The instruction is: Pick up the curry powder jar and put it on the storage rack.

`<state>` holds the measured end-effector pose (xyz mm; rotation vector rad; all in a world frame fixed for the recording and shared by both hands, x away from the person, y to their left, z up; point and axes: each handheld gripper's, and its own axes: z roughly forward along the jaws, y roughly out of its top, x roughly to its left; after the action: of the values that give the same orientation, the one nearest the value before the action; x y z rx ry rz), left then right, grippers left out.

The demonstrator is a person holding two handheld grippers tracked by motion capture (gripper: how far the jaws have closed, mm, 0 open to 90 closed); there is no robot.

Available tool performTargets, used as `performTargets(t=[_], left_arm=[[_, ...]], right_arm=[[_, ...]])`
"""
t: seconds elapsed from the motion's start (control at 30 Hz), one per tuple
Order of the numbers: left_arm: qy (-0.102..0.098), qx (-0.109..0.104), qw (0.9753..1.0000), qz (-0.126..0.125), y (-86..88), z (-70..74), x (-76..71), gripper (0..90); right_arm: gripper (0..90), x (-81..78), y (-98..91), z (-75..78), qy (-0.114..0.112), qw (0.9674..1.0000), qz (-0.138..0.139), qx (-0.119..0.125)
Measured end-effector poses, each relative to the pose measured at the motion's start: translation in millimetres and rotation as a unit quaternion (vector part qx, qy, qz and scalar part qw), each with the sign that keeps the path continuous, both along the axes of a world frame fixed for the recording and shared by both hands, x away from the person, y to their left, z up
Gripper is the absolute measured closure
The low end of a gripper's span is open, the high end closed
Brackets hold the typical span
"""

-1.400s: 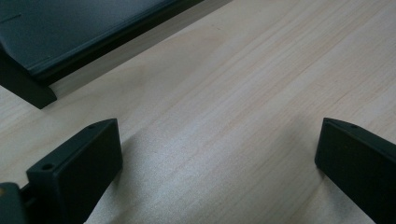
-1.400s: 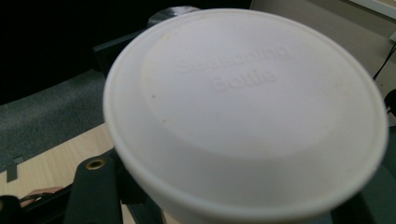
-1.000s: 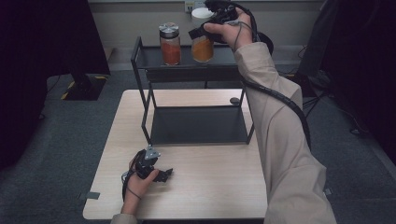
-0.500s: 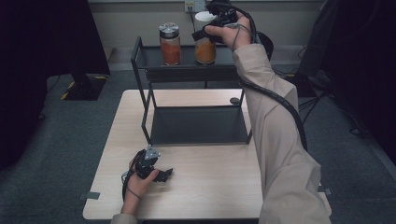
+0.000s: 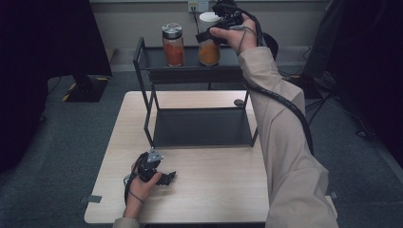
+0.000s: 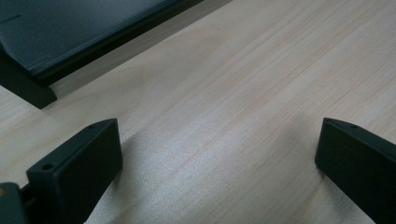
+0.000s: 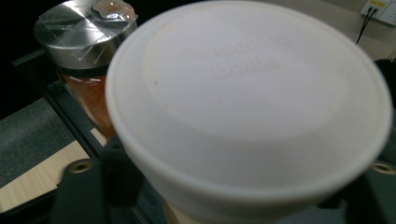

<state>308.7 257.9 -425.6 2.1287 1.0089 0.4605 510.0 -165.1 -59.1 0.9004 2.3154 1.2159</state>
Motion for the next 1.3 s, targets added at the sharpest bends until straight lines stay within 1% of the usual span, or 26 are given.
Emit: performTargets(t=[0.07, 0.1, 0.13, 0.2, 0.27, 0.3, 0.33, 0.4, 0.47, 0.57, 0.67, 0.73, 0.87, 0.97, 1.0, 1.07, 1.17, 1.2, 1.23, 1.3], left_arm=[[0.000, 0.000, 1.0000, 0.000, 0.0, 0.0, 0.0, 0.0], [0.000, 0.000, 1.0000, 0.000, 0.0, 0.0, 0.0, 0.0], [0.000, 0.000, 1.0000, 0.000, 0.0, -0.1, 0.0, 0.0], [0.000, 0.000, 1.0000, 0.000, 0.0, 0.0, 0.0, 0.0], [0.000, 0.000, 1.0000, 0.000, 0.0, -0.1, -0.1, 0.0], [0.000, 0.000, 1.0000, 0.000, -0.1, 0.0, -0.1, 0.0], [0.000, 0.000, 1.0000, 0.000, 0.0, -0.1, 0.0, 0.0], [0.000, 0.000, 1.0000, 0.000, 0.0, 0.0, 0.0, 0.0], [0.000, 0.000, 1.0000, 0.000, 0.0, 0.0, 0.0, 0.0], [0.000, 0.000, 1.0000, 0.000, 0.0, 0.0, 0.0, 0.0], [0.000, 0.000, 1.0000, 0.000, 0.0, 0.0, 0.0, 0.0], [0.000, 0.000, 1.0000, 0.000, 0.1, 0.0, 0.1, 0.0], [0.000, 0.000, 1.0000, 0.000, 0.0, 0.0, 0.0, 0.0], [0.000, 0.000, 1.0000, 0.000, 0.0, 0.0, 0.0, 0.0], [0.000, 0.000, 1.0000, 0.000, 0.0, 0.0, 0.0, 0.0], [0.000, 0.000, 1.0000, 0.000, 0.0, 0.0, 0.0, 0.0], [0.000, 0.000, 1.0000, 0.000, 0.0, 0.0, 0.0, 0.0], [0.000, 0.000, 1.0000, 0.000, 0.0, -0.1, 0.0, 0.0], [0.000, 0.000, 1.0000, 0.000, 0.0, 0.0, 0.0, 0.0], [0.000, 0.000, 1.0000, 0.000, 0.0, -0.1, 0.0, 0.0]], right_arm=[[12.4, -1.5, 1.2, -0.4, 0.004, 1.0000, -0.005, -0.003], [7.5, -1.3, 1.3, -0.4, 0.010, 0.9999, -0.004, -0.006], [5.9, -2.6, 0.7, -1.5, 0.011, 0.9999, -0.006, -0.005], [3.7, -7.7, -1.5, -4.8, 0.004, 0.9999, -0.011, 0.001], [2.0, -12.4, -2.5, -6.1, 0.002, 0.9998, -0.018, 0.003], [1.4, -18.2, -3.5, -8.2, -0.007, 0.9996, -0.026, 0.008], [1.2, -20.7, -3.9, -8.6, -0.009, 0.9995, -0.028, 0.009], [1.1, -26.1, -7.3, -10.2, -0.011, 0.9993, -0.031, 0.020], [1.1, -30.5, -10.9, -11.0, -0.006, 0.9991, -0.029, 0.031], [1.0, -36.8, -13.4, -12.9, -0.006, 0.9988, -0.029, 0.038], [1.0, -42.3, -13.1, -14.0, -0.008, 0.9990, -0.028, 0.033], [1.1, -45.3, -13.7, -16.6, -0.008, 0.9991, -0.025, 0.034], [1.5, -51.1, -14.3, -25.5, -0.010, 0.9992, -0.020, 0.033], [1.7, -53.3, -14.6, -28.9, -0.010, 0.9993, -0.017, 0.032], [1.9, -56.7, -15.6, -32.4, -0.011, 0.9992, -0.017, 0.035], [1.9, -58.1, -16.4, -34.0, -0.012, 0.9992, -0.014, 0.037], [1.8, -63.3, -18.2, -38.2, -0.012, 0.9991, -0.009, 0.040], [1.8, -67.3, -19.2, -41.6, -0.013, 0.9990, -0.005, 0.042], [1.8, -67.3, -19.2, -41.6, -0.013, 0.9990, -0.005, 0.042], [1.9, -73.5, -20.6, -47.1, -0.014, 0.9990, 0.005, 0.043]])
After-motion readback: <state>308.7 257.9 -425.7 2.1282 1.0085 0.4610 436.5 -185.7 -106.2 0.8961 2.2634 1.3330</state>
